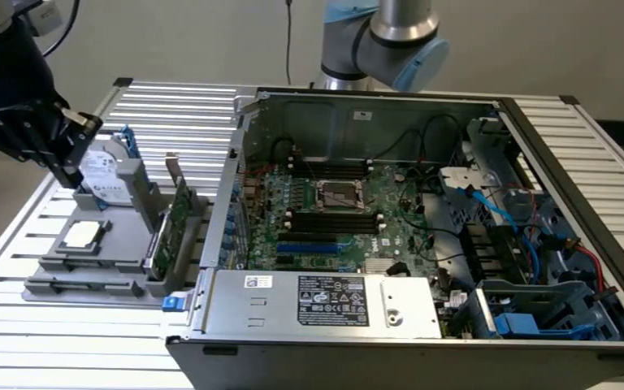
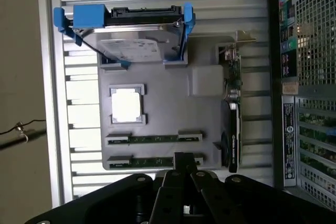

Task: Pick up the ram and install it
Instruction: 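Reach for the ram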

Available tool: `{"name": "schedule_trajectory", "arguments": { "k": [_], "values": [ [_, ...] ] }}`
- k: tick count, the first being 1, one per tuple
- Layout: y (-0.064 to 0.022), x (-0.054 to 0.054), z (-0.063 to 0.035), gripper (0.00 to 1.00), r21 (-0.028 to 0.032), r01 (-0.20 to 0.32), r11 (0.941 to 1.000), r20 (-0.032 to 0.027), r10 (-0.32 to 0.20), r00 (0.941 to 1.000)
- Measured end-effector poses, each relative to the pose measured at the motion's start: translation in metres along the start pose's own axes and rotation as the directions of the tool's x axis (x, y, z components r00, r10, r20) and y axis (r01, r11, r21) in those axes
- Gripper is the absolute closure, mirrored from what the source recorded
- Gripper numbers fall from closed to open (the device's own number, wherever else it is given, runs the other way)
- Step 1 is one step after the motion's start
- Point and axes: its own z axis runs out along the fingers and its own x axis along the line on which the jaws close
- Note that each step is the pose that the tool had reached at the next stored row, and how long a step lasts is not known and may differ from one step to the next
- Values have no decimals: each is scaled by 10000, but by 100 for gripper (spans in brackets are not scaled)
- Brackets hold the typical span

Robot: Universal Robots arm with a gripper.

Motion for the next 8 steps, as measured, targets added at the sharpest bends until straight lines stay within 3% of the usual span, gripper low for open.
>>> {"name": "schedule_trajectory", "arguments": {
  "k": [3, 8],
  "values": [
    [-112, 1, 26, 89, -9, 8, 10000, -38, -8, 10000],
    [-278, 2, 62, 89, -54, 76, 10000, -54, -76, 10000]
  ]
}}
